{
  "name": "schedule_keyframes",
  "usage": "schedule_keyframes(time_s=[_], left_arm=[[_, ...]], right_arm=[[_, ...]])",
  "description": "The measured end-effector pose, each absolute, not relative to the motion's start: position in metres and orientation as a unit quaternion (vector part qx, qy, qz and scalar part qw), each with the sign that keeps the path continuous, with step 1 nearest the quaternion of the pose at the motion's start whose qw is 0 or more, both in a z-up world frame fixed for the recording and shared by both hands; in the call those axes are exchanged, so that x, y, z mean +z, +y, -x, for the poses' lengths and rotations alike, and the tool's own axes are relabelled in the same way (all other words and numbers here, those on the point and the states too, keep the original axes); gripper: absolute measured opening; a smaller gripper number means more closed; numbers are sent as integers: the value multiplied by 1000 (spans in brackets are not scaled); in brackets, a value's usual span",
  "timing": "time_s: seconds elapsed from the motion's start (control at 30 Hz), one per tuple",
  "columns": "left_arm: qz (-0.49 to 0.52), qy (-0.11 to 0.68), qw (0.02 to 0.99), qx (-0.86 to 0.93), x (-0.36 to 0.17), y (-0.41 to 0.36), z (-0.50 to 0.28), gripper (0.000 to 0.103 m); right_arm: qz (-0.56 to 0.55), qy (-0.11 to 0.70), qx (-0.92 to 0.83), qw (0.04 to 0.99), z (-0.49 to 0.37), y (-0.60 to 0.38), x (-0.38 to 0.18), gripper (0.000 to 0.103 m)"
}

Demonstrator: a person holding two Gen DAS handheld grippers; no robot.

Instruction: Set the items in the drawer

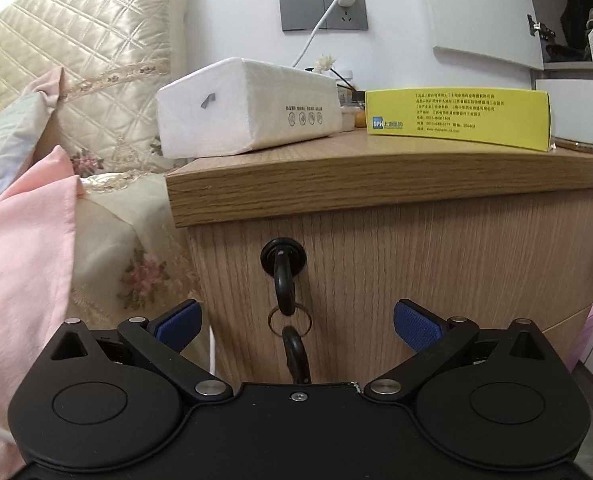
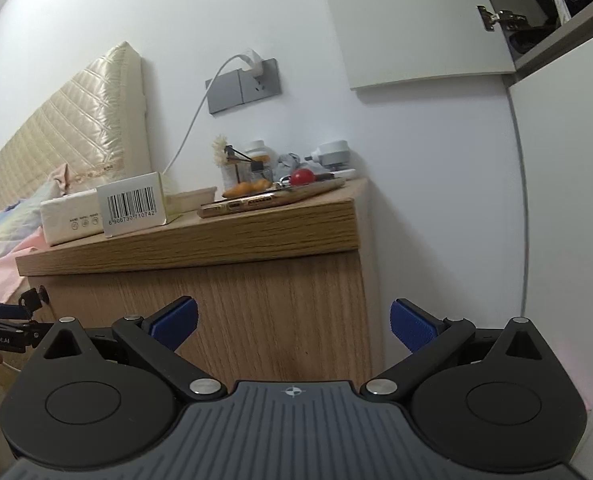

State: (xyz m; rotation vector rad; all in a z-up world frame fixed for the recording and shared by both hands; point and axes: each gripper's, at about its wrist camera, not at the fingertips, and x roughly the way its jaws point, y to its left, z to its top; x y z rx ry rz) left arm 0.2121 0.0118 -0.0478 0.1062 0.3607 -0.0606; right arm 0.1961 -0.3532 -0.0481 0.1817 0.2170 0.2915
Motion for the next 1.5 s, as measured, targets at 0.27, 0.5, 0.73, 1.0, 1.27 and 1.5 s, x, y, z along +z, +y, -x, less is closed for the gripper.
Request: schedule_keyframes(time_s=[0.27,0.5,0.73,1.0,1.27,1.5], left_arm=[[-41,177,982,-51,-51,22,-217,102],[-39,164,984,-63,-47,26,-221,102],[-36,162,983,-76,-47,28,-226,102],[-43,165,982,-76,-48,26,-231,101],[-45,170,981,-81,-51,27,-233,103],[-55,168,981,-85,-53,27,-232,101]], right_arm=[[-99,100,149,979,-200,-351,-53,103],[-90,94,150,980,-204,-345,-53,103],[-84,89,146,982,-206,-342,-51,103],[-86,75,144,983,-209,-342,-49,103],[-76,76,146,983,-214,-339,-51,103],[-82,73,144,983,-215,-338,-53,103]])
